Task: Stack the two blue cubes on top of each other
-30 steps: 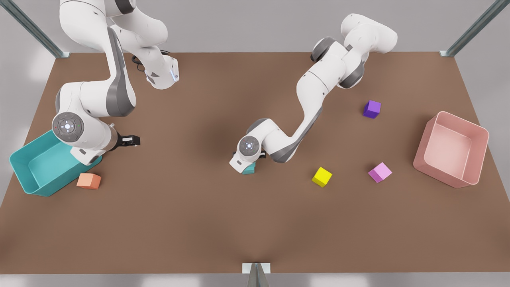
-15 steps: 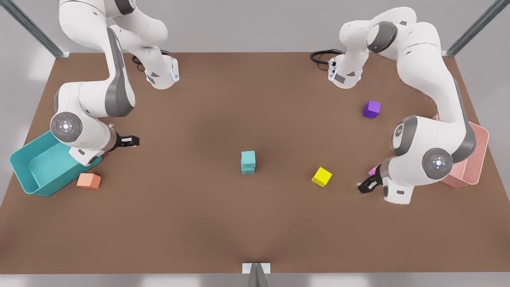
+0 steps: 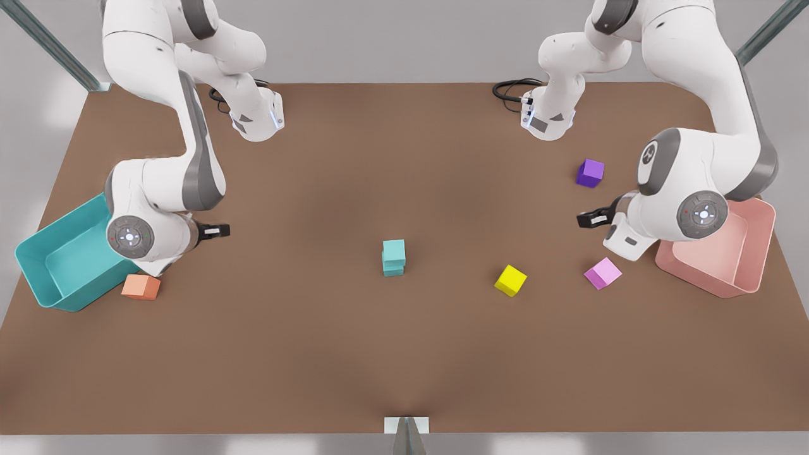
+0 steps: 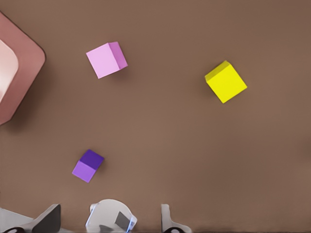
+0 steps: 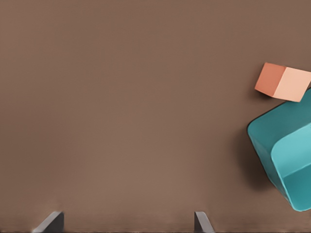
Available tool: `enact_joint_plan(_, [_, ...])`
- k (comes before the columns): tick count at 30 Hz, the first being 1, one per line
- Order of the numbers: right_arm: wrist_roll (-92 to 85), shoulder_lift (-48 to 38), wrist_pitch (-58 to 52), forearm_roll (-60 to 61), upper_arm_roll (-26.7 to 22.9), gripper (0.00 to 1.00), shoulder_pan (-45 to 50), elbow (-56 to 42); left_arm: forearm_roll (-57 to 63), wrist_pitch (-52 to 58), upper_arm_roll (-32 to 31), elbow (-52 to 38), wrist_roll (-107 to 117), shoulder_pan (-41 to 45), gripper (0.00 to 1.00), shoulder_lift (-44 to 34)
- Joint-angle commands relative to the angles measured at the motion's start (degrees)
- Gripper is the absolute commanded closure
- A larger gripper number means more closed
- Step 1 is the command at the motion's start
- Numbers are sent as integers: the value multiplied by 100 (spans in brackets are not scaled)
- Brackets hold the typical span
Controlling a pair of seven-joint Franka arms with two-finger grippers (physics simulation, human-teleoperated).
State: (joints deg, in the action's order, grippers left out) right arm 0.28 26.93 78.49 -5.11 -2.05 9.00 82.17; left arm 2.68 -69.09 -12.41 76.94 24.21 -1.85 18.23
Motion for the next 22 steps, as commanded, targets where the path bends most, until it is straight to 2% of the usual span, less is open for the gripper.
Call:
enact_joint_plan(1, [43, 1821, -2802, -130, -23, 0, 6, -1306, -13, 230, -24, -161, -1762, 18, 0, 14])
enact_joint_plan(2, [165, 2572, -3543, -104, -50, 0, 6, -2408, -13, 230, -24, -241, -1762, 18, 0, 5])
enact_joint_plan(3, [218, 2309, -3525, -60, -58, 0, -29, -2609, -13, 221, -16, -302, -1753, 0, 0, 5])
enact_joint_plan(4, [218, 999, -2586, -69, -41, 0, 67, -2803, -13, 221, -16, -338, -1762, -17, 0, 5])
enact_joint_plan(5, [210, 683, -2444, -139, -50, 0, 111, -2882, -13, 221, -16, -346, -1762, -17, 0, 5])
enact_joint_plan(10, [-124, 383, -1935, -324, -23, 0, 313, -2874, -13, 221, -16, -338, -1753, -26, 0, 5])
enact_joint_plan(14, [-142, 32, -1381, 19, -23, 0, 173, -2602, -13, 230, -16, -338, -1753, -26, 0, 5])
enact_joint_plan(17, [-151, -856, -581, 63, -41, 0, 146, -1212, -13, 230, -16, -346, -1771, -26, 0, -4])
enact_joint_plan(22, [-177, -848, -581, 45, -41, 0, 146, -1204, -13, 230, -7, -373, -1788, -35, 0, -4])
